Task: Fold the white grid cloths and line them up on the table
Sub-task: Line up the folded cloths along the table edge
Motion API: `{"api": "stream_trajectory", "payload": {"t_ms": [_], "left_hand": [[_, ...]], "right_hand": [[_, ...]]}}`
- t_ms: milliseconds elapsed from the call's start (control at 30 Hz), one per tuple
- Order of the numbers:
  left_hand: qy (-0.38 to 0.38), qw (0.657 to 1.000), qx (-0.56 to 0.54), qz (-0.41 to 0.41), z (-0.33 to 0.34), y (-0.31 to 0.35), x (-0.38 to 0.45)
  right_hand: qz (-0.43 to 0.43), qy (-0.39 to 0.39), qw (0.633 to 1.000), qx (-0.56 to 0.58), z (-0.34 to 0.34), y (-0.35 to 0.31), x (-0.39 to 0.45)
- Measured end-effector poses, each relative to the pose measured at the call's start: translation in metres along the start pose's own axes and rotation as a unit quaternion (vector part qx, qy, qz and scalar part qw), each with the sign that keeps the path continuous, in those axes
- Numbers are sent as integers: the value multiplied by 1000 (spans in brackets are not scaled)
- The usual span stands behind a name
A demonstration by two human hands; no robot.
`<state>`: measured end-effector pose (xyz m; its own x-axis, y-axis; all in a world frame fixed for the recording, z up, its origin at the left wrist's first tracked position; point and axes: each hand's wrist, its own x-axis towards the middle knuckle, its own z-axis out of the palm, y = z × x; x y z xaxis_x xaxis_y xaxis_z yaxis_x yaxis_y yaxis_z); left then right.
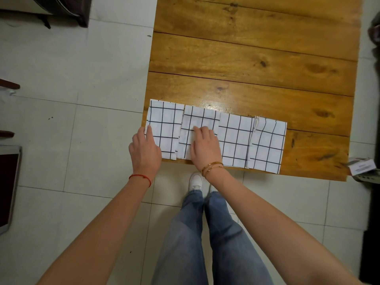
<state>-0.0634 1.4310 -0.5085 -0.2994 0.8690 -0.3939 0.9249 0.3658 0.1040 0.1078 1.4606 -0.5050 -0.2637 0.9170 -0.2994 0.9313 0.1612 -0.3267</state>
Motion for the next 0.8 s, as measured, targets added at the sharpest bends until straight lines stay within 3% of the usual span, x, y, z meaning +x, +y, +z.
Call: {"api": "stream_trajectory", "payload": {"t_ms": [100,267,500,800], "left_hand": [[10,999,-1,44,1,10,-8],[-34,994,-8,107,15,37,-23],[-11,998,-51,-36,12,23,-22],[-40,999,-18,-27,12,5,-15]], "right_hand": [[77,58,995,7,-3,20,-12],[123,3,992,-6,0,44,-26],[101,-30,994,4,4,45,-29],[105,-37,994,11,4,47,-25]]}}
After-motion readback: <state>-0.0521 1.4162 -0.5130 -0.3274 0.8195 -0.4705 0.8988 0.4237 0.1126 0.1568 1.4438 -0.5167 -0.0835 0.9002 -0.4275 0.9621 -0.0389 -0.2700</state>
